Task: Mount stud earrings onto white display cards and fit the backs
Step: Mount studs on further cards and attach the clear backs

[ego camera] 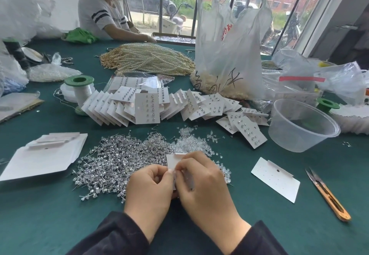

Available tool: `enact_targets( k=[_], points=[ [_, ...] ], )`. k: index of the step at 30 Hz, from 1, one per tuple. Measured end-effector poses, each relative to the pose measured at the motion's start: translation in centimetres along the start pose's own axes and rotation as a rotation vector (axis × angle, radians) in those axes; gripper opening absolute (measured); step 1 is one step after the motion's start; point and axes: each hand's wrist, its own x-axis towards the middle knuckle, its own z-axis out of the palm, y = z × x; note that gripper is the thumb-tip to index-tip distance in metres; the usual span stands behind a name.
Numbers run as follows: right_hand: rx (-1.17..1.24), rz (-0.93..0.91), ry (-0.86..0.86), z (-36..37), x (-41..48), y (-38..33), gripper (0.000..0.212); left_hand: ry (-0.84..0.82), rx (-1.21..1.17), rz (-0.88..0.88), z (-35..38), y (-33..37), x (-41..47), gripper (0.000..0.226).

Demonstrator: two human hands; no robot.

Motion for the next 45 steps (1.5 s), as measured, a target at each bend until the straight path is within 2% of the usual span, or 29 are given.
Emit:
enact_targets(
  k=[12, 20, 26, 29, 31, 34, 38, 40, 42, 45],
  points=[
    [-0.014, -0.031, -0.040, 0.2, -0.1, 0.0, 0.010, 0.058, 0.100, 0.043, -0.2, -0.5, 0.1, 0.021],
    [-0.068, -0.085, -0.014, 0.5, -0.2, 0.0, 0.019, 0.050, 0.114, 0.093, -0.1, -0.2, -0.4, 0.009],
    [-0.047, -0.138, 0.077, 0.1, -0.1, 0.0, 0.021, 0.079, 0.076, 0.091, 0.0, -0.1, -0.6, 0.024],
    [-0.045, -0.165, 0.149, -0.4, 0.2, 0.1, 0.019, 0.065, 0.013, 0.116, 0.2, 0.5, -1.1, 0.020],
    [-0.047, -0.172, 0.211, -0.9, 0.4, 0.3, 0.016, 0.032, -0.030, 0.140, 0.2, 0.7, -1.4, 0.010],
    [-0.061, -0.156, 0.330, -2.1, 0.7, 0.8, 0.013, 0.007, -0.016, 0.194, -0.1, 0.9, -1.5, 0.003],
    [-0.039, -0.073, 0.438, -3.4, 1.1, 1.1, 0.010, 0.040, 0.224, 0.350, -0.8, 1.4, -0.9, 0.018],
    [0.053, -0.003, 0.444, -3.7, 1.1, 1.2, 0.005, 0.090, 0.437, 0.494, -1.7, 2.2, -0.2, 0.017],
    [0.221, 0.108, 0.422, -3.7, 1.1, 1.0, 0.012, 0.149, 0.606, 0.600, -3.0, 2.8, 1.0, 0.013],
    [0.501, 0.308, 0.368, -3.7, 1.1, 0.7, 0.022, 0.067, 0.887, 0.538, -4.6, 2.7, 2.7, 0.028]
  ],
)
